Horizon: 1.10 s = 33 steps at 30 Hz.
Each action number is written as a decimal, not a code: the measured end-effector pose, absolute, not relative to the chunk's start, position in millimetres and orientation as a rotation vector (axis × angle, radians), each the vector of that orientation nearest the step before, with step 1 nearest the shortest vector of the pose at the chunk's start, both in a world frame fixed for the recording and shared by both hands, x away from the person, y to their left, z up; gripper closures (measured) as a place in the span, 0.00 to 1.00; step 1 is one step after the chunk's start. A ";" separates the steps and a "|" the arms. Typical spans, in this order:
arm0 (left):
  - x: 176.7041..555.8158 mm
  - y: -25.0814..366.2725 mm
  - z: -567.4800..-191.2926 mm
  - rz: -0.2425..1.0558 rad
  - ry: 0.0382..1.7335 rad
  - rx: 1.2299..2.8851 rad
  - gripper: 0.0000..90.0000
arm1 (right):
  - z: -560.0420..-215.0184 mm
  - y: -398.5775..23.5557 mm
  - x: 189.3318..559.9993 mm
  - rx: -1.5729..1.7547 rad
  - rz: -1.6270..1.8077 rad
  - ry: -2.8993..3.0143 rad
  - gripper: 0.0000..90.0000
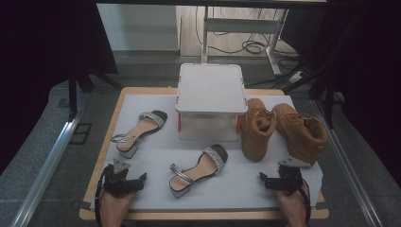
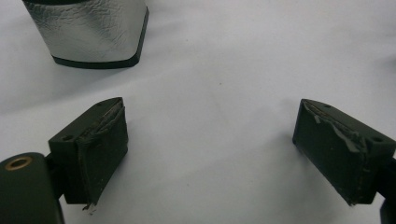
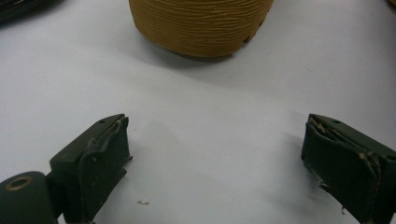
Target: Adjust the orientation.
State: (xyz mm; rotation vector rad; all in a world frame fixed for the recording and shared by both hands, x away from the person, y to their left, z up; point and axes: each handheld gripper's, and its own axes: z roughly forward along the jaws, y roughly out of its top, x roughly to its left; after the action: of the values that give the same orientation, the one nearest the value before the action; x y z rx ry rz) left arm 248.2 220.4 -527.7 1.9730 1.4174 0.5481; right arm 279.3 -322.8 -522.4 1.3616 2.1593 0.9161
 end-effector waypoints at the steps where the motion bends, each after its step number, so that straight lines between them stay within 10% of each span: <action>1: 248.2 220.4 -527.7 0.548 1.417 1.973 0.11 | -522.4 -322.8 279.3 1.362 0.916 2.159 0.08; 33: 248.4 219.7 -525.7 0.544 1.406 1.977 0.15 | -522.5 -322.9 279.0 1.358 0.920 2.159 0.09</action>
State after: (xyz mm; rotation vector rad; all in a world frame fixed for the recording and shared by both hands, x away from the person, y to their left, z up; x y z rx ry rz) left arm 248.4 219.7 -525.7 1.9771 1.4057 0.5438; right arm 279.0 -322.9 -522.5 1.3576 2.1586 0.9198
